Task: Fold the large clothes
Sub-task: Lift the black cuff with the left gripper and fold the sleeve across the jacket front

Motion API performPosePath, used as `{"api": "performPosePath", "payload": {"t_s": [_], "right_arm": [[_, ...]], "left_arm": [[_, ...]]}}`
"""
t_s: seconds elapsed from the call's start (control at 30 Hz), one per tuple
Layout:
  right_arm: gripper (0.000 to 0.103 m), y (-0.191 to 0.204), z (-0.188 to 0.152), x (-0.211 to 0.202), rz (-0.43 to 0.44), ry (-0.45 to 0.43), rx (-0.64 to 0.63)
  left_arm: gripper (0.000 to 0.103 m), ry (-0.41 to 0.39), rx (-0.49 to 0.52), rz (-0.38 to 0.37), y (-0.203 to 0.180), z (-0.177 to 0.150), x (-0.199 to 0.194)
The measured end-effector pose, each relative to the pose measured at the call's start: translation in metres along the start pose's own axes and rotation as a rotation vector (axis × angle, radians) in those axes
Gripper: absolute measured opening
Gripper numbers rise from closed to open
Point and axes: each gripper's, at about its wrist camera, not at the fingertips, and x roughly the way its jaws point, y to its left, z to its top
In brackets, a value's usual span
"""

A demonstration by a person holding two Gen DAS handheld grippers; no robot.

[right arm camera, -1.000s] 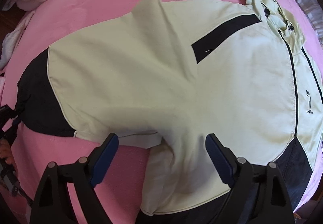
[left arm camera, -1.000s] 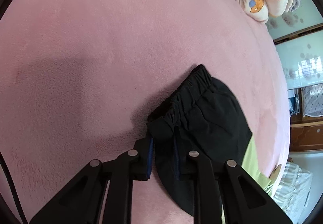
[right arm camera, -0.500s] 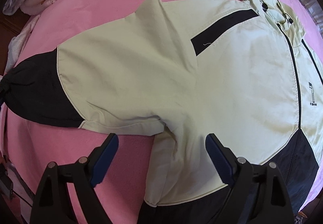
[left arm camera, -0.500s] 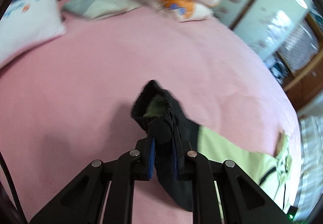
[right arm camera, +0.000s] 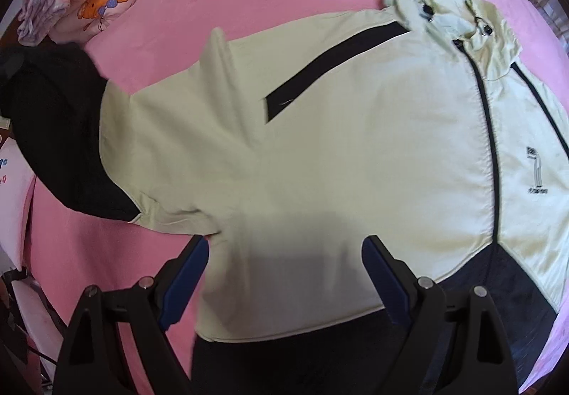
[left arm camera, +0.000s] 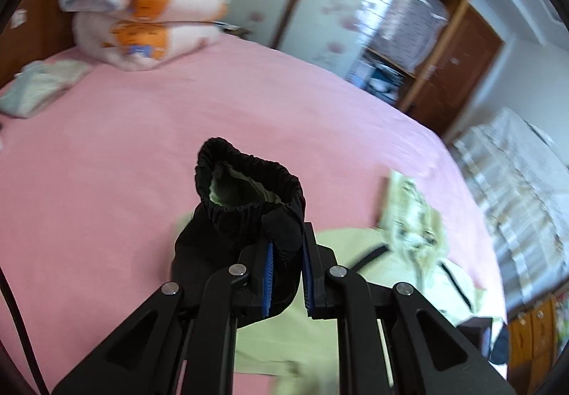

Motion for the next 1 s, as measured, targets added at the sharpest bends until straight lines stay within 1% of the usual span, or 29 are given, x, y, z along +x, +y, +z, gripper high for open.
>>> {"api": "performPosePath", "payload": {"t_s": [0.1,0.23,0.27,0.37,0.43,0.53,0.6,0.67,0.7,0.73,0.77,0.8,0.87,0.93,1.0], "right_arm": [[0.088,-0.027,0.003,-0.015,0.0,-0.018,-0.009],[0.088,-0.07,0.006,-0.023,-0.01,-0.022,0.011],[0.088,-0.071,0.005,-0.023,-0.014,-0.021,0.022],[0.088,-0.094,0.001,-0.024,-0.02,-0.013,0.055],[0.088,-0.106,-0.001,-0.023,-0.03,-0.007,0.077],[0.089,-0.124,-0.008,-0.023,-0.039,0.001,0.099],[0.089,-0.131,-0.01,-0.021,-0.044,0.011,0.102],[0.089,-0.136,-0.011,-0.02,-0.05,0.015,0.099],[0.089,-0.137,-0.011,-0.018,-0.052,0.018,0.099],[0.088,-0.138,-0.01,-0.017,-0.052,0.021,0.1],[0.088,-0.138,-0.01,-0.017,-0.05,0.022,0.101],[0.088,-0.138,-0.009,-0.016,-0.049,0.022,0.102],[0.088,-0.137,-0.006,-0.014,-0.042,0.024,0.101],[0.088,-0.134,-0.003,-0.012,-0.025,0.024,0.098],[0.088,-0.132,-0.002,-0.011,0.009,0.03,0.11]], "left_arm": [[0.011,0.034,0.04,-0.067,-0.049,-0.019,0.013],[0.011,0.077,0.08,-0.115,-0.1,-0.047,0.031],[0.011,0.092,0.081,-0.127,-0.109,-0.054,0.036],[0.011,0.143,0.084,-0.148,-0.13,-0.075,0.057],[0.012,0.176,0.094,-0.155,-0.136,-0.084,0.071],[0.013,0.263,0.122,-0.137,-0.141,-0.099,0.095],[0.027,0.327,0.125,-0.158,-0.138,-0.107,0.103],[0.054,0.362,0.115,-0.174,-0.134,-0.113,0.106],[0.06,0.364,0.114,-0.178,-0.136,-0.113,0.106],[0.068,0.359,0.115,-0.173,-0.134,-0.112,0.103],[0.071,0.356,0.118,-0.169,-0.13,-0.11,0.099],[0.072,0.354,0.121,-0.167,-0.125,-0.107,0.095],[0.081,0.357,0.124,-0.15,-0.113,-0.101,0.086],[0.081,0.362,0.132,-0.12,-0.099,-0.097,0.077],[0.082,0.362,0.155,-0.071,-0.083,-0.093,0.067]]}}
